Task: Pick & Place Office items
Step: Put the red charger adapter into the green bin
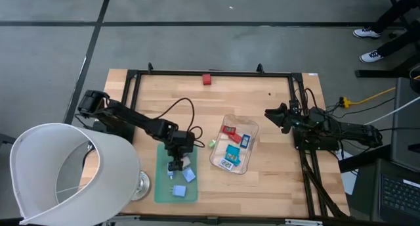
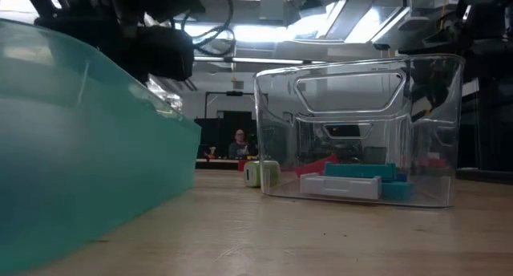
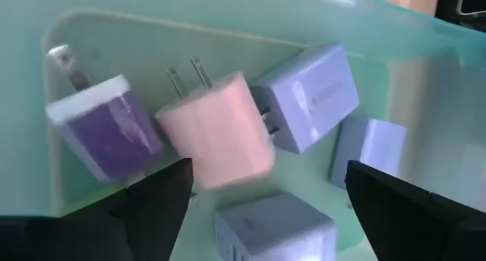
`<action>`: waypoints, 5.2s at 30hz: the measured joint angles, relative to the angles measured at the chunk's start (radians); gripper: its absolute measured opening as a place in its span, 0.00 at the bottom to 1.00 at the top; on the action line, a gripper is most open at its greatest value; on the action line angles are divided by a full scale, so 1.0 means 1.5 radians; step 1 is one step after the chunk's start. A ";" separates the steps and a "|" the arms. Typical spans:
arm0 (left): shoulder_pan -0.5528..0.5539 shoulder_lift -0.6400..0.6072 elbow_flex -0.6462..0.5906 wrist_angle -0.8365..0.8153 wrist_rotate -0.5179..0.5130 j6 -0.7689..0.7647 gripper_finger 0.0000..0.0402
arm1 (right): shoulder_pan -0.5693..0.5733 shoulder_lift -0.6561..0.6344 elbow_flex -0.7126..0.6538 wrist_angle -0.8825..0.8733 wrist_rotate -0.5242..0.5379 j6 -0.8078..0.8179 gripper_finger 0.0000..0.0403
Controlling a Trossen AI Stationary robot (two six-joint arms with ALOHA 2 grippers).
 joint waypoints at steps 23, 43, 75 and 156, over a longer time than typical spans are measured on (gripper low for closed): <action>0.313 -0.065 0.146 -0.049 -0.241 0.163 0.78 | -0.001 0.000 0.000 -0.002 0.003 -0.003 0.50; 0.508 0.202 0.473 -0.226 -0.425 -0.115 0.76 | -0.001 0.000 0.000 0.006 0.054 0.004 0.50; 0.567 0.429 0.687 -0.208 -0.338 -0.271 0.96 | -0.002 0.000 0.000 -0.005 -0.018 -0.036 0.50; 0.578 0.513 0.700 -0.230 -0.223 -0.367 0.53 | -0.002 0.000 0.000 0.003 0.035 -0.025 0.50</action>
